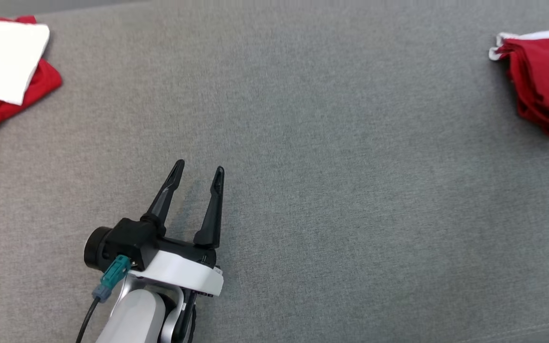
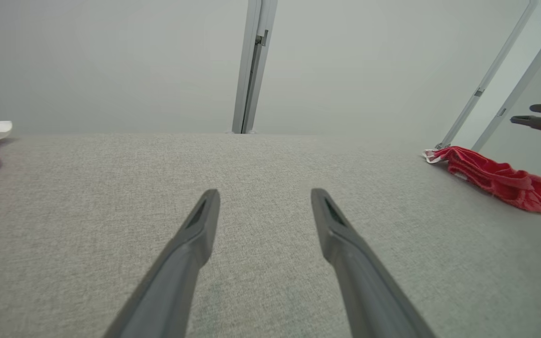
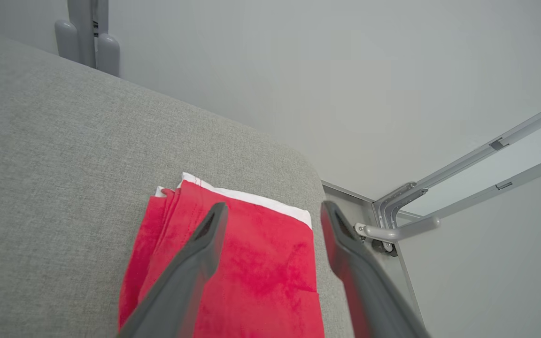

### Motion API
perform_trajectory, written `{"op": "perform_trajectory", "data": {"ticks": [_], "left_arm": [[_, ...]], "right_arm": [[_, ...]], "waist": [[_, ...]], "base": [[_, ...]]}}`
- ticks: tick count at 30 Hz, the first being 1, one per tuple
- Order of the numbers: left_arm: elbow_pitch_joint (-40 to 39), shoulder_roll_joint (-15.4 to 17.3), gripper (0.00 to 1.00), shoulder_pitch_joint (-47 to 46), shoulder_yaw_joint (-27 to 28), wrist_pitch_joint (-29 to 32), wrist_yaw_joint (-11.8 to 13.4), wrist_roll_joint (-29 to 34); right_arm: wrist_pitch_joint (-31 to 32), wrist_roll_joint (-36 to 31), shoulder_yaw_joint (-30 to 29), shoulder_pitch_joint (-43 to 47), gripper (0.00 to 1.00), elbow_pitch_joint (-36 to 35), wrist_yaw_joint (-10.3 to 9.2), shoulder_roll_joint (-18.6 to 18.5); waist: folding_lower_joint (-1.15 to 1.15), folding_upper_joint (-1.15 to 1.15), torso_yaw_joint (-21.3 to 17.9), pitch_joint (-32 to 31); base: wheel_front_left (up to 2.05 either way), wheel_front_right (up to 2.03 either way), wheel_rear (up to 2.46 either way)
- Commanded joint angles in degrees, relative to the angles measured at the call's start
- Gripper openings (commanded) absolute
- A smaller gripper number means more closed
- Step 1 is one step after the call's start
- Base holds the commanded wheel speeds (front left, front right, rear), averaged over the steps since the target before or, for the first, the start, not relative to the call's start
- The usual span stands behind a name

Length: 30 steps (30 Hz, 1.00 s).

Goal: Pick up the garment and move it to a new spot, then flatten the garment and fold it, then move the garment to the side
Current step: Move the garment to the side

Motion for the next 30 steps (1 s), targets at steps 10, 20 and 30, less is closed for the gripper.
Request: {"op": "perform_trajectory", "data": {"ticks": [10,20,30], "left_arm": [[4.87,-0.63,1.00,1.84,3.12,-0.96,1.54,-2.02],[6.05,-0.92,1.00,7.40,7.19,-1.00,2.60,-1.90],[5.72,-1.24,1.00,11.78,9.73,-1.01,4.50,-0.74]], "right_arm": [[-2.66,1.20,-5.67,7.72,1.00,-6.33,-0.01,3.64],[-2.65,-9.34,-24.53,25.13,1.00,-23.09,0.00,7.72],[-2.68,-22.86,-46.34,48.00,1.00,-44.29,0.00,20.15]], "waist": [[0.00,0.00,0.23,-12.42],[0.00,0.00,0.94,-18.95],[0.00,0.00,3.01,-21.60]], "base": [[0.00,0.00,0.00],[0.00,0.00,0.00],[0.00,0.00,0.00]]}}
